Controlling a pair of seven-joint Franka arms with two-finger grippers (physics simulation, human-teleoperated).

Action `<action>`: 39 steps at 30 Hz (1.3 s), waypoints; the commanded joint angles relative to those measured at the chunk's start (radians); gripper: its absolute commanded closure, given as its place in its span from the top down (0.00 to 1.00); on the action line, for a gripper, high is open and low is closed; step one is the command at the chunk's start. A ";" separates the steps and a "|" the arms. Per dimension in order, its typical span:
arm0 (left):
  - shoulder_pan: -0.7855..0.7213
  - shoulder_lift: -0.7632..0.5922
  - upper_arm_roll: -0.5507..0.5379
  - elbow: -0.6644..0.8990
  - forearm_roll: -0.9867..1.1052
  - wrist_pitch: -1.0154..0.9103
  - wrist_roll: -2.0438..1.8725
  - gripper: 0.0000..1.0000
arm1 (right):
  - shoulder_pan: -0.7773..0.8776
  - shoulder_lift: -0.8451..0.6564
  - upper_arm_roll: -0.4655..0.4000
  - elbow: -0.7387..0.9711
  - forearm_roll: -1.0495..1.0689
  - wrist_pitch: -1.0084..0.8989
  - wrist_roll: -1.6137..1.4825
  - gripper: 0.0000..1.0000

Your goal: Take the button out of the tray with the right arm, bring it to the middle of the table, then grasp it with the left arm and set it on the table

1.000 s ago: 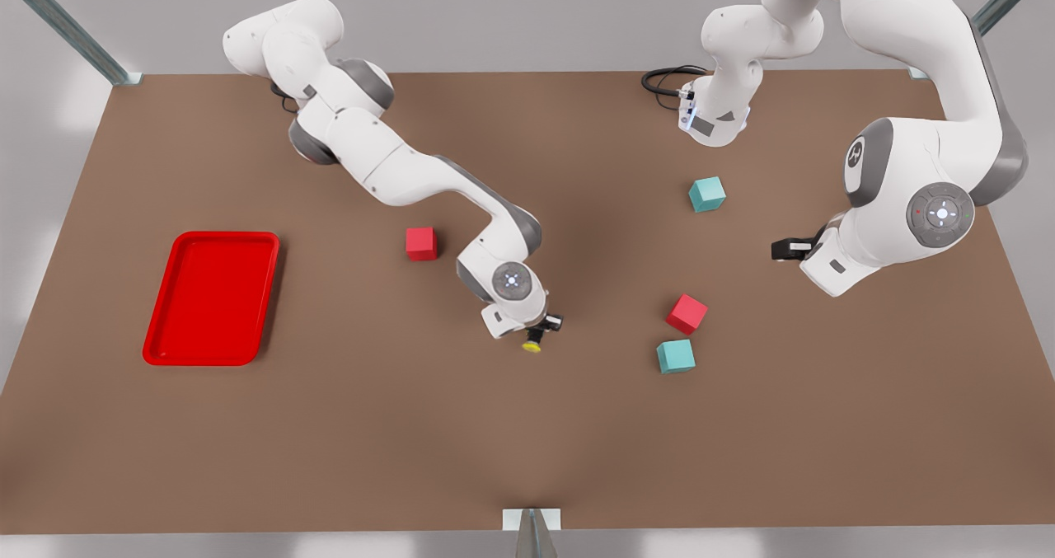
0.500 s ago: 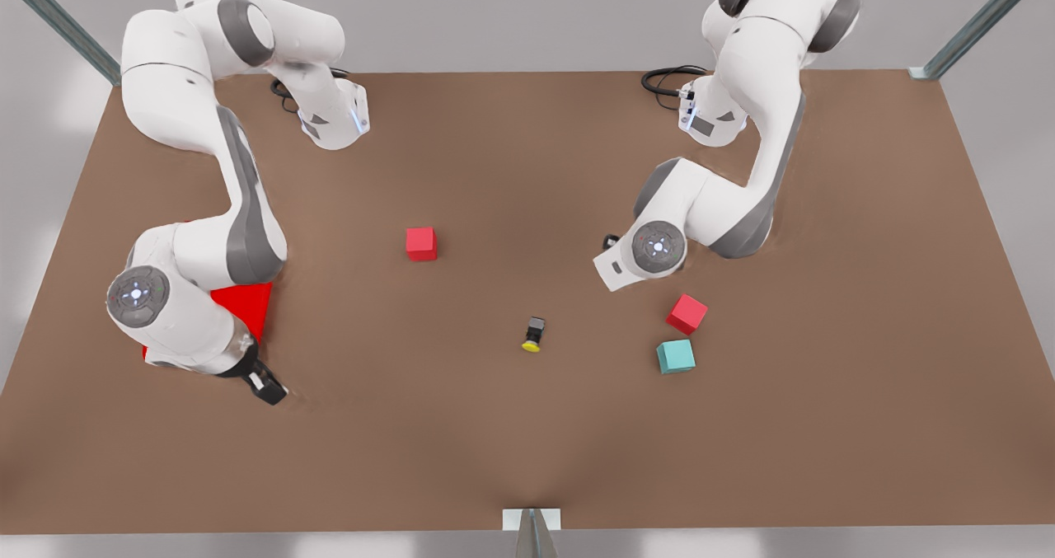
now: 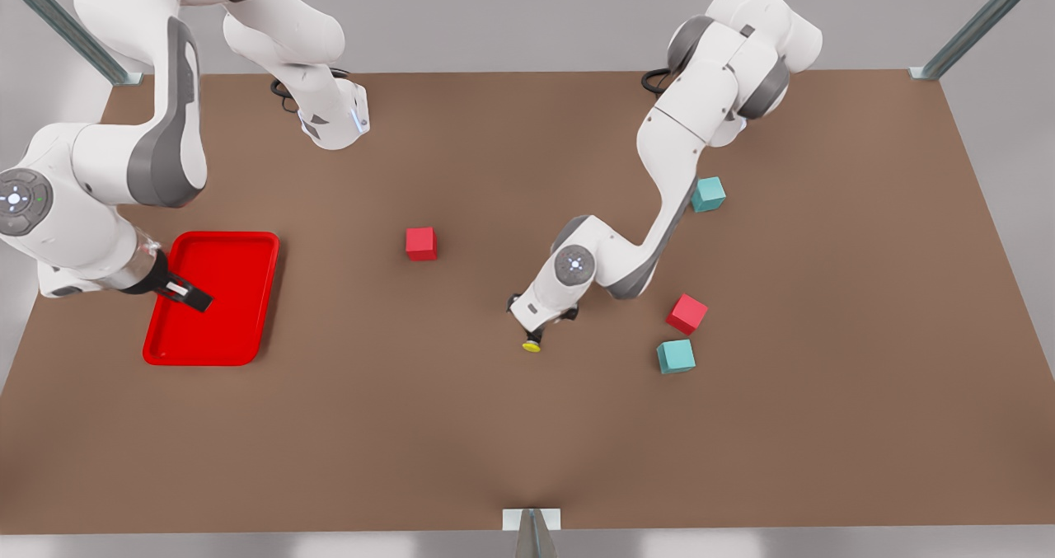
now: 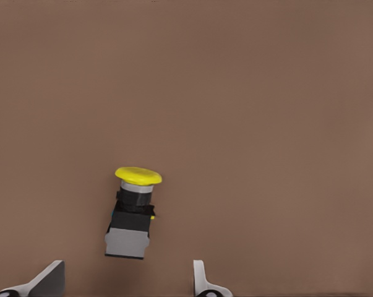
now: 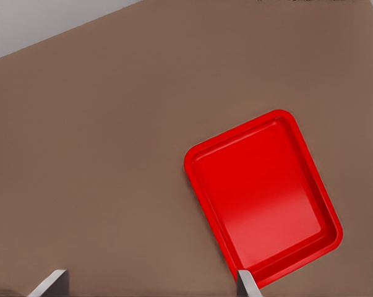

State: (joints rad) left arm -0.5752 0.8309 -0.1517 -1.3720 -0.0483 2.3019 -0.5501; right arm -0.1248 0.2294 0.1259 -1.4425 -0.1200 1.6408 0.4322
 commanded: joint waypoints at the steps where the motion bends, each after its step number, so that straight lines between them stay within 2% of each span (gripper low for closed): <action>1: -0.002 -0.004 -0.002 0.001 0.024 -0.002 0.087 1.00 | -0.006 -0.001 -0.002 0.007 -0.006 -0.019 -0.403 1.00; 8: -0.029 0.056 0.003 0.002 0.041 -0.068 0.219 1.00 | -0.048 0.024 0.000 0.028 0.025 -0.012 -0.405 1.00; 12: -0.025 0.073 0.014 0.048 0.039 -0.070 0.210 1.00 | -0.075 0.022 0.001 0.028 0.036 -0.012 -0.405 1.00; 14: -0.023 0.129 0.014 0.156 0.039 -0.142 0.210 1.00 | -0.104 0.022 0.000 0.028 0.066 -0.013 -0.406 1.00; 25: -0.020 0.186 0.015 0.200 0.039 -0.142 0.202 1.00 | -0.084 0.022 0.006 0.028 0.112 -0.009 -0.394 1.00; 26: -0.020 0.186 0.017 0.200 0.039 -0.142 0.203 0.91 | -0.084 0.022 0.006 0.028 0.112 -0.009 -0.394 1.00; 27: -0.020 0.185 0.017 0.200 0.039 -0.142 0.205 0.88 | -0.084 0.022 0.006 0.028 0.114 -0.006 -0.394 1.00; 39: -0.021 0.197 0.043 0.251 0.041 -0.102 0.191 0.87 | -0.085 0.022 0.006 0.028 0.109 -0.006 -0.395 1.00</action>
State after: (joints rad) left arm -0.5966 1.0260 -0.1097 -1.1223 -0.0100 2.1880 -0.3698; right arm -0.2100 0.2528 0.1317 -1.4148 -0.0102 1.6350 0.0809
